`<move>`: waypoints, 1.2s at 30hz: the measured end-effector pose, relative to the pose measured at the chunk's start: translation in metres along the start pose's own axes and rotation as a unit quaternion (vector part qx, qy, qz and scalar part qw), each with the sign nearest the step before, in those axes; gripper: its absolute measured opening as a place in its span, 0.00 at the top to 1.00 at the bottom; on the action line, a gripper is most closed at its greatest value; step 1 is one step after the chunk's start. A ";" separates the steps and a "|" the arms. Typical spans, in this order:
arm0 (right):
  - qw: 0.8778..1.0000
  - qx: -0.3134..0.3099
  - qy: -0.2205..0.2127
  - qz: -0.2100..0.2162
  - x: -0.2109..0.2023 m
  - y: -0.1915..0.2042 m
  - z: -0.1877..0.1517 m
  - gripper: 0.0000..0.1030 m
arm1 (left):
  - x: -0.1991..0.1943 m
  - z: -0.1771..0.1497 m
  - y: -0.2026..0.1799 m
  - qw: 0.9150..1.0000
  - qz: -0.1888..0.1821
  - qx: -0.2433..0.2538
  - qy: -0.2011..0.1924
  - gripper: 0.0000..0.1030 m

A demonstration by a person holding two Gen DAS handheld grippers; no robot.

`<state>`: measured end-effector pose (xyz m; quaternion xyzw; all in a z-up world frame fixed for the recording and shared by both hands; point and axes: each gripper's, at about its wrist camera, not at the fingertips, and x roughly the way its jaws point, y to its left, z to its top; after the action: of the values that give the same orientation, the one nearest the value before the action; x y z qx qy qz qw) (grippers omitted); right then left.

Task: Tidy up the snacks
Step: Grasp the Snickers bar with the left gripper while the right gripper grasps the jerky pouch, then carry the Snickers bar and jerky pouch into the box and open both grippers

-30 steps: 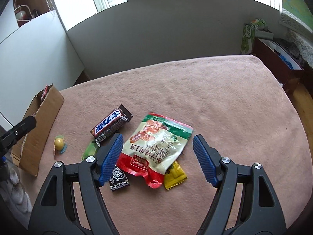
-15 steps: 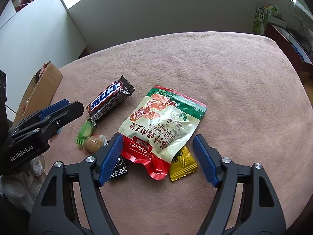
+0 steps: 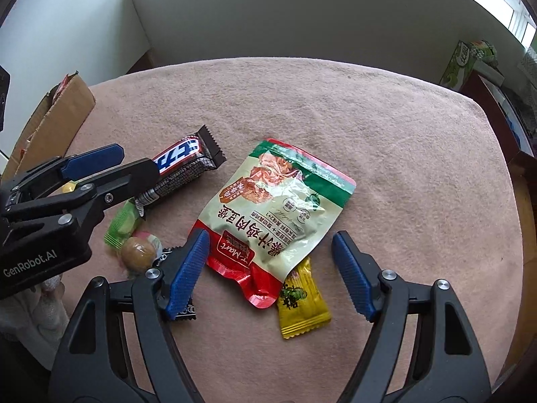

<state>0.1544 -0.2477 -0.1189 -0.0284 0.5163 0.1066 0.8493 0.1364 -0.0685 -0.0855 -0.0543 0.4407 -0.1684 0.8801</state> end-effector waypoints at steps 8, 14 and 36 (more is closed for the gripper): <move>1.000 0.025 0.000 -0.007 -0.003 -0.029 0.007 0.23 | 0.008 -0.003 -0.011 1.000 -0.002 0.021 0.008 0.40; 0.996 0.077 0.022 0.042 0.004 -0.040 0.022 0.19 | 0.018 -0.005 -0.015 0.999 0.012 0.034 0.018 0.41; 1.000 -0.001 0.009 -0.019 0.012 0.011 0.026 0.36 | 0.000 -0.004 0.021 0.999 0.034 -0.021 -0.003 0.73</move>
<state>0.1797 -0.2315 -0.1170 -0.0400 0.5232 0.0907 0.8464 0.1387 -0.0488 -0.0932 -0.0581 0.4435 -0.1288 0.8851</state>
